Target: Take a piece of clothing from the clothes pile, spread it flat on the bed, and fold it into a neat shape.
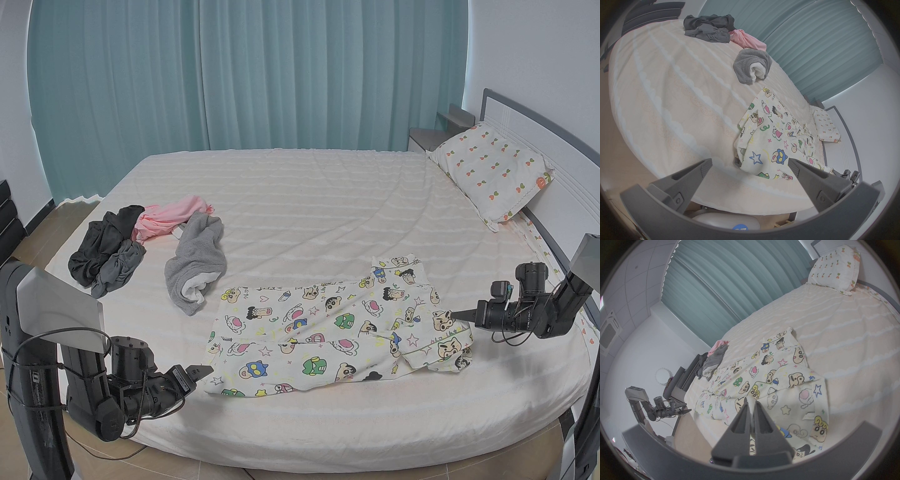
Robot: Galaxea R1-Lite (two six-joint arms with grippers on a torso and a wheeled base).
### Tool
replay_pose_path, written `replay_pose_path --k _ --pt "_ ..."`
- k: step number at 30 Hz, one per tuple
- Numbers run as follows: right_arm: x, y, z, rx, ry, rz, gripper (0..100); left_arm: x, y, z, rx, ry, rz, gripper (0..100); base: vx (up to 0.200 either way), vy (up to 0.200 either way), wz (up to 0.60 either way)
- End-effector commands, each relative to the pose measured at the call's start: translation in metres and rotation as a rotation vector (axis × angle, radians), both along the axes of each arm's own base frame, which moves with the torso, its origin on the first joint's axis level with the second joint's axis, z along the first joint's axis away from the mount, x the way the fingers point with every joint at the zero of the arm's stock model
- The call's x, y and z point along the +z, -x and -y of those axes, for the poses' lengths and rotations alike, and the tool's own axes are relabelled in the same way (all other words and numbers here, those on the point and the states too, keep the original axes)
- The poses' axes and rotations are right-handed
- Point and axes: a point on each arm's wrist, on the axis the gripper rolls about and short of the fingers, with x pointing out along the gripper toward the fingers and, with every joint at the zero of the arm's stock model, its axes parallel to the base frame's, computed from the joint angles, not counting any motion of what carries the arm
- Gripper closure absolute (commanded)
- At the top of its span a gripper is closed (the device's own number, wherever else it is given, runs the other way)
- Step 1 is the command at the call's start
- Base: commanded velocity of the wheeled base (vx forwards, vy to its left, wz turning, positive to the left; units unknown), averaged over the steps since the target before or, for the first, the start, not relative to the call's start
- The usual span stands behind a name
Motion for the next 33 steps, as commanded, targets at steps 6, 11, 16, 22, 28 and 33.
replay_pose_path --k 6,11,16,22,28,33 --pt "-0.023 -0.006 0.001 -0.025 0.015 -0.061 0 -0.001 0.000 0.000 0.000 0.000 -0.003 0 0.000 0.000 0.00" --pt "-0.028 -0.014 0.006 -0.086 0.059 -0.079 0 -0.001 0.000 0.000 0.001 -0.001 -0.003 0 0.000 0.000 0.00" --pt "-0.017 -0.011 0.013 -0.136 0.073 -0.065 0 -0.001 0.000 0.000 0.001 -0.002 -0.004 0 0.000 0.000 0.00" --pt "0.012 0.037 -0.021 -0.115 0.016 -0.147 0 -0.001 0.001 0.000 0.000 -0.002 -0.006 0 0.000 0.000 0.00" --pt "0.013 0.074 -0.083 -0.300 -0.096 -0.388 0 -0.001 0.001 0.000 -0.001 -0.003 -0.006 0 0.000 0.000 0.00" --pt "0.000 0.079 -0.097 -0.340 -0.129 -0.421 0 -0.001 0.002 0.000 0.000 -0.003 -0.009 0 0.000 0.000 0.00"
